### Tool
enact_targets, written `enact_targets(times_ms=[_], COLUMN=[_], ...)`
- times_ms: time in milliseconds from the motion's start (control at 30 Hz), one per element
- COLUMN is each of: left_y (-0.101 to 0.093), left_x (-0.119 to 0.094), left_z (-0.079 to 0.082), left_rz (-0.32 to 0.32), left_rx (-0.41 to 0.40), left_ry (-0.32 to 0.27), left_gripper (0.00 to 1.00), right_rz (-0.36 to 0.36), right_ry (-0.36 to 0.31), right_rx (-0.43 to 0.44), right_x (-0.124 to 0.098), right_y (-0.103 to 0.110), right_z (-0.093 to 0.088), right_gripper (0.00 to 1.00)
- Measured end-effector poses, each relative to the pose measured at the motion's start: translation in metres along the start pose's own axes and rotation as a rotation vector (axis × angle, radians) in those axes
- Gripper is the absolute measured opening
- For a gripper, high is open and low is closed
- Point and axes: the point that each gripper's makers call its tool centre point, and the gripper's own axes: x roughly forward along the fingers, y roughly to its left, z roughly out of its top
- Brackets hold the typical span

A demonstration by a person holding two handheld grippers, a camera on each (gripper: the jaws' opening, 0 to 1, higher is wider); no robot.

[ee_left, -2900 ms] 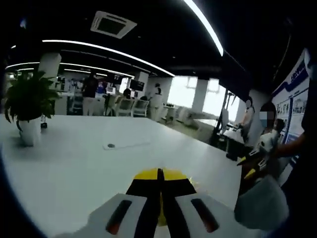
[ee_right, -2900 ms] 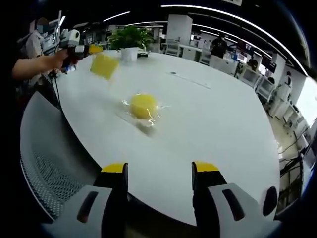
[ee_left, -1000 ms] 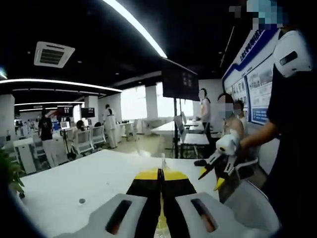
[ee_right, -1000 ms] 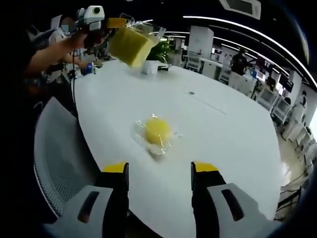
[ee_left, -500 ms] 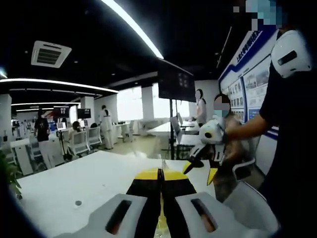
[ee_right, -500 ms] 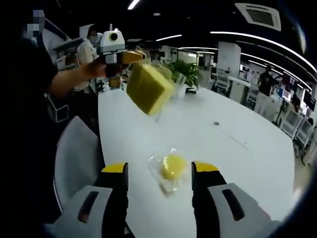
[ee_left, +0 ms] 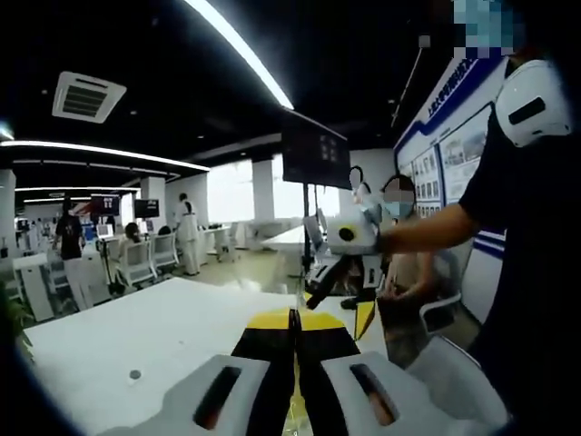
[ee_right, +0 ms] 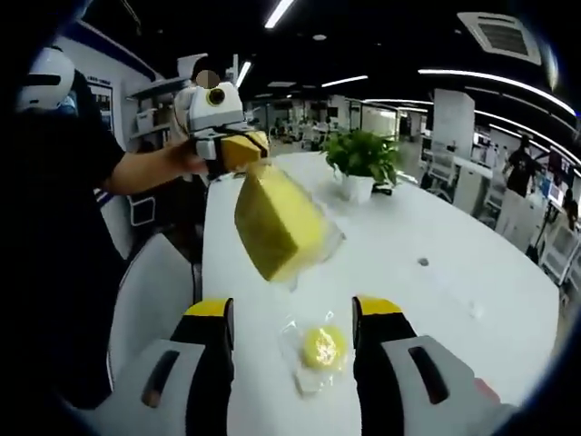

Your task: Compare the silicone blocks by pressing each to a similar depth, holding the contact briefly, and releasing to observe deformation and rebound differences across the visible hardness samples.

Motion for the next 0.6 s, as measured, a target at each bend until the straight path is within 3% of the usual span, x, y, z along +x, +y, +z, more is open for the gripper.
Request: enact_targets(times_ms=[233,600], left_y=[-0.005,-0.008], left_x=[0.005,0.013], left_z=[0.003,0.008], left_rz=[-0.028,-0.060], left_rx=[-0.005,-0.015], left_ry=[-0.007,-0.030], left_gripper=[0.00,0.00], right_rz=[0.119,0.243], right_ry=[-0.075,-0.135], right_rx=[0.051,0.149], right_x=[0.016,0.039], right_y=[0.007,0.015], right_z=[0.023,0.035], right_gripper=[0.49,0.43])
